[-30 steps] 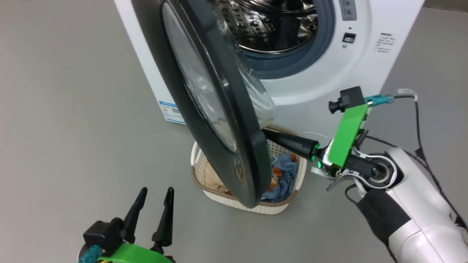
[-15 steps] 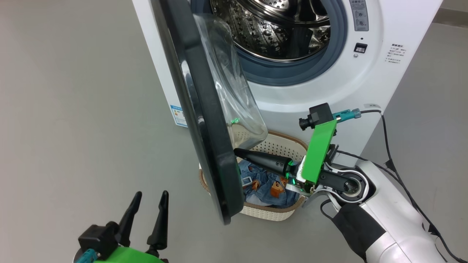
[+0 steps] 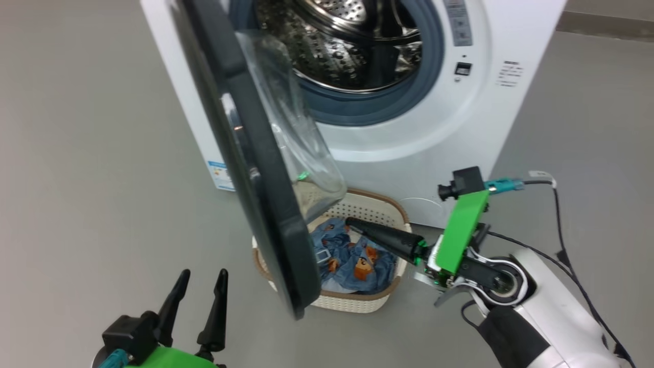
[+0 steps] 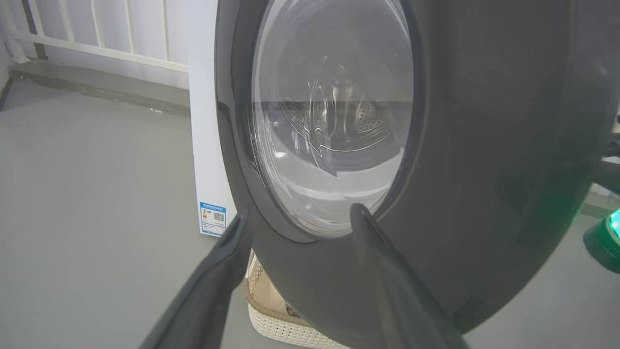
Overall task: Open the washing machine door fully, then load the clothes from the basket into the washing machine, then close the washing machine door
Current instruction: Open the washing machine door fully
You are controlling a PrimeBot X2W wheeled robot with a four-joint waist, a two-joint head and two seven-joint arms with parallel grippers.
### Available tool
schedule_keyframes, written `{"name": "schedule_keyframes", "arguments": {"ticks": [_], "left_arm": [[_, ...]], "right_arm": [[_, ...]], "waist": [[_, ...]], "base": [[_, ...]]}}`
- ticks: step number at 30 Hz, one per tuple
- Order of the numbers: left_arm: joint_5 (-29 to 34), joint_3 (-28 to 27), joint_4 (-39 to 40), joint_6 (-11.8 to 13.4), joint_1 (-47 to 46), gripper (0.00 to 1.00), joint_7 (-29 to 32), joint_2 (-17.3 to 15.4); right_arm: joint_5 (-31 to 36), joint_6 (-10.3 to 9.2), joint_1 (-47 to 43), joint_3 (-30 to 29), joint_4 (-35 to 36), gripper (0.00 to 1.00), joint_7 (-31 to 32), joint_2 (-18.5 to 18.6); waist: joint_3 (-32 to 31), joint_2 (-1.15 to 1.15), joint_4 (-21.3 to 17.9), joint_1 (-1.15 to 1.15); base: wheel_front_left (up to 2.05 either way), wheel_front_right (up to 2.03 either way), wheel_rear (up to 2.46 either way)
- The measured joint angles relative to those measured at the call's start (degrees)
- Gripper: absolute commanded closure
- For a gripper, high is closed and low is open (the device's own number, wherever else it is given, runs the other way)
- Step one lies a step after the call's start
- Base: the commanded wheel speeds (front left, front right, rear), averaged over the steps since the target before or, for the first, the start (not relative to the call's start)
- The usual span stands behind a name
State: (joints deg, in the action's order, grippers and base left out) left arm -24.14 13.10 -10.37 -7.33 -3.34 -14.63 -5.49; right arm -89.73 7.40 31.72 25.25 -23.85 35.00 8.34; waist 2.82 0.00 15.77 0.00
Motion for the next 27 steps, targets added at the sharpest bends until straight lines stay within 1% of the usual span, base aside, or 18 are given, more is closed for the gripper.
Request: {"name": "schedule_keyframes", "arguments": {"ticks": [7, 9, 11, 13, 17, 18, 20, 27], "left_arm": [[-0.01, -0.91, 0.12, 0.00, 0.25, 0.00, 0.00, -1.08], [0.00, -1.16, 0.33, 0.00, 0.63, 0.00, 0.00, -1.33], [-0.01, -1.41, 0.45, 0.00, 1.10, 0.00, 0.00, -1.60], [0.00, -1.66, 0.54, 0.00, 1.16, 0.00, 0.00, -1.96], [0.00, -2.27, 0.60, 0.00, 1.37, 0.00, 0.00, -2.18], [0.00, -2.53, 0.76, 0.00, 1.85, 0.00, 0.00, -2.23], [0.00, -2.77, 0.78, 0.00, 2.49, 0.00, 0.00, -2.33], [0.00, -3.75, 1.13, 0.00, 3.61, 0.00, 0.00, -2.67]], "right_arm": [[1.53, 0.00, -3.16, -1.01, 2.05, 0.00, -3.87, 2.88], [2.31, 0.00, -4.09, -0.62, 2.78, 0.00, -5.09, 4.07], [4.50, 0.00, -4.92, 0.11, 3.46, 0.00, -6.77, 5.34], [4.57, 0.00, -5.70, 0.22, 3.79, 0.00, -8.79, 6.17], [5.26, 0.00, -7.70, 0.56, 4.74, 0.00, -13.36, 8.34], [5.95, 0.00, -9.00, 1.04, 5.08, 0.00, -15.92, 9.87], [7.59, 0.00, -10.09, 1.76, 5.34, 0.00, -18.64, 11.39], [9.13, 0.00, -12.94, 3.28, 5.28, 0.00, -30.30, 15.23]], "waist": [[-0.49, 0.00, -3.77, 0.00], [-0.60, 0.00, -4.91, 0.00], [-0.68, 0.00, -6.03, 0.00], [-0.75, 0.00, -7.11, 0.00], [-1.13, 0.00, -8.94, 0.00], [-1.45, 0.00, -9.66, 0.00], [-1.76, 0.00, -10.34, 0.00], [-2.61, 0.00, -12.25, 0.00]], "base": [[0.00, 0.00, 0.00], [0.00, 0.00, 0.00], [0.00, 0.00, 0.00], [0.00, 0.00, 0.00], [0.00, 0.00, 0.00], [0.00, 0.00, 0.00], [0.00, 0.00, 0.00], [0.00, 0.00, 0.00]]}}
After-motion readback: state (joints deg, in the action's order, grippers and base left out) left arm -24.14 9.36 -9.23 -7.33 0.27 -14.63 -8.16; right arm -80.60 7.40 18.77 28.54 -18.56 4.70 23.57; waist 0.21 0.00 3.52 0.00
